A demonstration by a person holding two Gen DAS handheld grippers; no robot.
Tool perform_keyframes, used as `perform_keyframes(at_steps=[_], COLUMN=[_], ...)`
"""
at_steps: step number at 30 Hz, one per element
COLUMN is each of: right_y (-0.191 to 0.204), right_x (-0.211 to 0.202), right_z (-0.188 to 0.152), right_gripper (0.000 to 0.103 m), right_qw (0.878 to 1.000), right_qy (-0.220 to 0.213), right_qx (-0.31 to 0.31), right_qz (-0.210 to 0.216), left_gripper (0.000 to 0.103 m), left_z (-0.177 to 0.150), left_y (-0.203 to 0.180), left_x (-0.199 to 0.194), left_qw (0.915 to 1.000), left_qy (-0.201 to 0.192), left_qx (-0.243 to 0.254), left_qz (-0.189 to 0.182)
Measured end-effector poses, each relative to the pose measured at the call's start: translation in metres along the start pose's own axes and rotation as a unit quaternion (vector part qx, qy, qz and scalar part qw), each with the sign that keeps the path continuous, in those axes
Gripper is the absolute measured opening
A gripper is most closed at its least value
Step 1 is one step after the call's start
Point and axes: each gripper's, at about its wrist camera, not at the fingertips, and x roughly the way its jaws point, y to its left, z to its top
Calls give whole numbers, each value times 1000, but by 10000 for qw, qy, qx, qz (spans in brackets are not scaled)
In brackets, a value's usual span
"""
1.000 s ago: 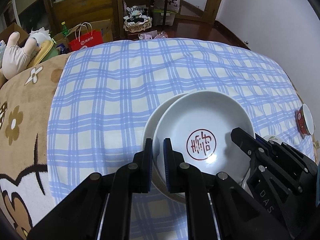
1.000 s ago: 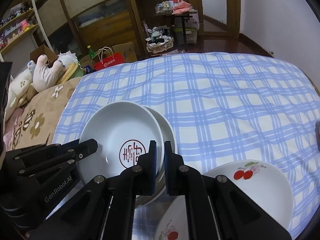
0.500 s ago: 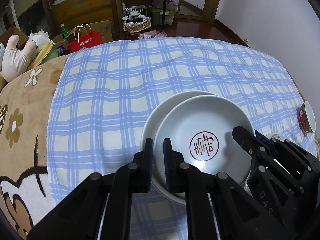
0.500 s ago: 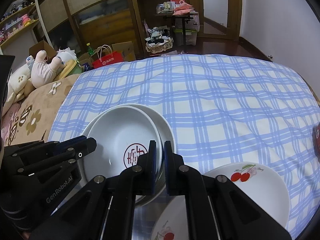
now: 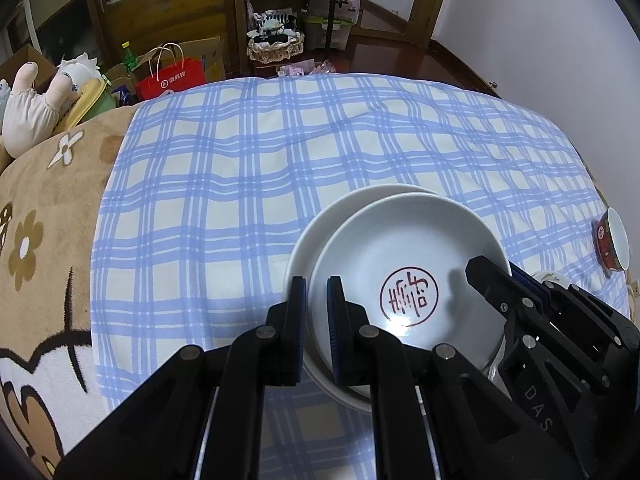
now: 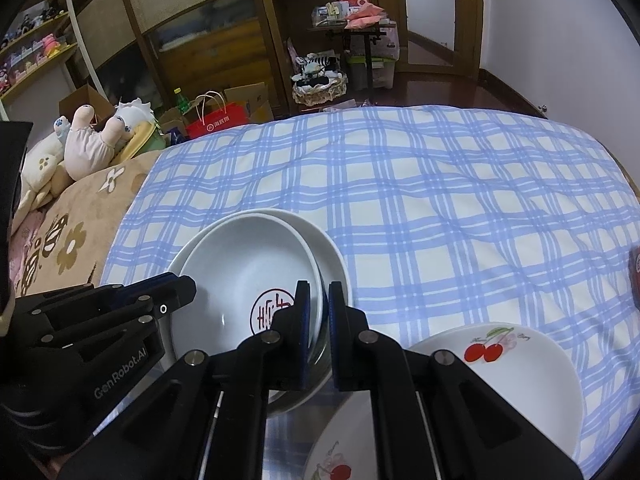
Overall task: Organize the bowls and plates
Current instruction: 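Lower the small bowl into the large white bowl with both grippers, then open the left gripper off the small bowl rim while the right gripper opens too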
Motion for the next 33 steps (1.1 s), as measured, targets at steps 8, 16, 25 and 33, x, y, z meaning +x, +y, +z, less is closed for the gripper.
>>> perform_keyframes(at_steps=[8,16,25,33], right_y=[-1,-4,-11,-21], right_x=[0,-1,-8,-25], right_z=[0,-1,2,9], right_gripper=[9,9,10,11], right_qw=[10000,9998,9989,9978], right_qy=[7,39,17,-94], right_qx=[20,128,395,614], right_qz=[3,126,270,233], left_gripper=[11,11,11,16], left_z=[2,2,-1,-2], left_y=[3,4,8,15], left_x=[-3,-5,-10,-23], left_qw=[9999,9999,9995,9993], left_qy=[-66,-76,-111,-231], left_qx=[-67,-90,-192,-215], left_qz=[-83,-124,-208,-195])
